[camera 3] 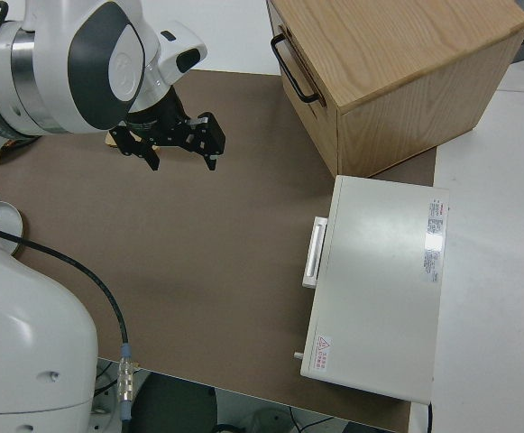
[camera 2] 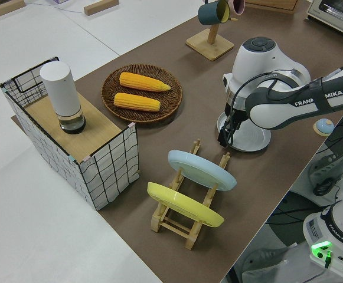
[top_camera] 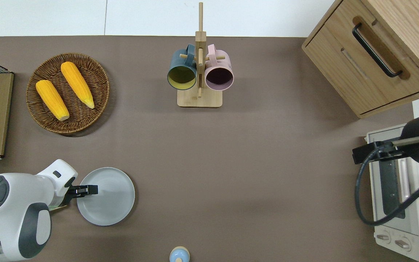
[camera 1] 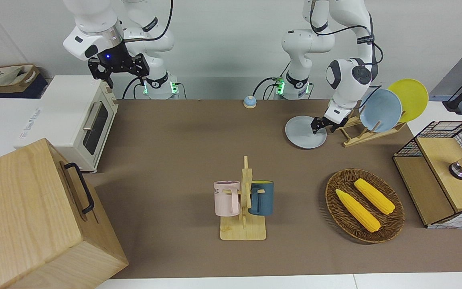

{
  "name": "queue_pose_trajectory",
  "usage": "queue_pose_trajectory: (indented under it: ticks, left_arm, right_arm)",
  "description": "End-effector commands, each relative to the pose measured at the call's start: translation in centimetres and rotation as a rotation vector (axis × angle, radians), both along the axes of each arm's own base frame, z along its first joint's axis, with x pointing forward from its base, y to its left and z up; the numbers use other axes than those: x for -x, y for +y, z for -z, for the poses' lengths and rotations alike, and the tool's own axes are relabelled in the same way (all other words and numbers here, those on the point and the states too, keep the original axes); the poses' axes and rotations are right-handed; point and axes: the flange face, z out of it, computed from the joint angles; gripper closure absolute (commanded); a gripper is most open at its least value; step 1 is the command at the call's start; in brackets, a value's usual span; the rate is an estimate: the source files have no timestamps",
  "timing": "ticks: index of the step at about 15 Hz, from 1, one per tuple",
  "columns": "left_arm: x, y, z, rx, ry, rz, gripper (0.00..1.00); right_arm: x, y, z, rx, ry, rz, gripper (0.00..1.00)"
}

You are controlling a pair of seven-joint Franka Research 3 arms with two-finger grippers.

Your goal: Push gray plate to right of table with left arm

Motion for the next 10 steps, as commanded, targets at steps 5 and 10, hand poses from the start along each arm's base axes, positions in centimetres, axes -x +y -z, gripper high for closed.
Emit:
queue_pose_trajectory:
  ticks: [5,10]
  left_arm:
    - [0.29,0.54,1.41,-0.009,-0.007,-0.081,0.98]
    - [0.15,0.49,1.17,-0.01,-0.007,-0.077,1.0]
  right_arm:
    - [0.25,-0.16,-0.43,-0.002,0.004,0.015,0.017]
    - [0.26,-0.09,-0.43,-0.001,0.004,0.015,0.017]
